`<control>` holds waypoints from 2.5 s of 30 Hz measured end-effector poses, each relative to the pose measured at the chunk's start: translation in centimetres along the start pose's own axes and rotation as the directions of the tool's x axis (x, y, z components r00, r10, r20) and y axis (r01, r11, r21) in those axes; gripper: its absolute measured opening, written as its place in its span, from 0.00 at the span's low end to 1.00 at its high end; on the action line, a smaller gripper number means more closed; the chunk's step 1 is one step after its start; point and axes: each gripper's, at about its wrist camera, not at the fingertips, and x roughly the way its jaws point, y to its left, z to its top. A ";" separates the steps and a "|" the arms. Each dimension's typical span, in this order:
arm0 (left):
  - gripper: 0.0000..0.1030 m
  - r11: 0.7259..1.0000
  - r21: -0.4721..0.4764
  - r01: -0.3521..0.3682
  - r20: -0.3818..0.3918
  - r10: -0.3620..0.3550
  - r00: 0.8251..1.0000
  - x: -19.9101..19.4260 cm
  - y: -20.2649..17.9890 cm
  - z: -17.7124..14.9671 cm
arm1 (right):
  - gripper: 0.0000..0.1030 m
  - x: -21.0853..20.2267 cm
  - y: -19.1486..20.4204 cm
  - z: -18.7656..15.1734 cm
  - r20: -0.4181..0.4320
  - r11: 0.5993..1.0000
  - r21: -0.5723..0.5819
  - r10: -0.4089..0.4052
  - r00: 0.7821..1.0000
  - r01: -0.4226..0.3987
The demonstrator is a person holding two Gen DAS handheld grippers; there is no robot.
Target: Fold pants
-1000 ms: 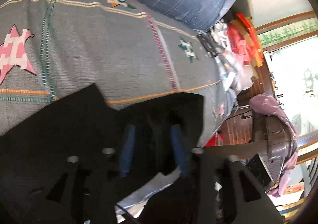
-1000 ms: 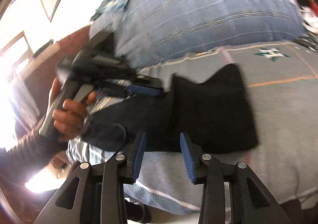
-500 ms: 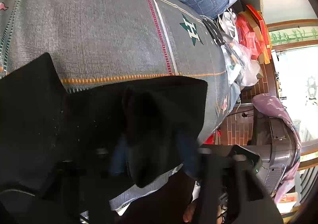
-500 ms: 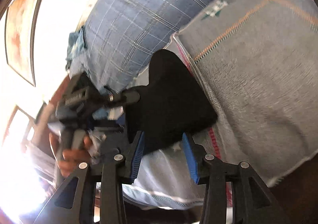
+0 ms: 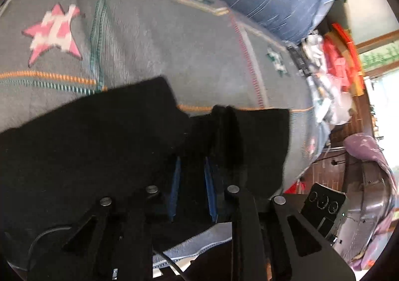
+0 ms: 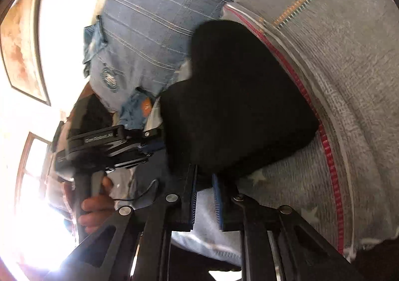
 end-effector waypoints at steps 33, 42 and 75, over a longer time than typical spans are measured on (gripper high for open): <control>0.46 0.993 0.097 -0.059 0.128 0.047 0.991 -1.0 -4.8 -0.2 | 0.30 -3.6 0.8 4.8 0.233 0.932 -0.252 -0.203 0.951 0.261; 0.46 0.925 0.210 -0.317 0.165 0.287 0.944 2.1 -6.5 -1.7 | 0.30 -2.1 1.2 3.9 0.228 0.880 -0.295 -0.314 0.921 0.373; 0.57 0.874 -0.449 -0.187 0.231 0.316 0.920 -16.9 22.7 -8.8 | 0.59 14.1 19.9 -9.1 -0.011 0.574 -0.798 -0.317 0.948 0.183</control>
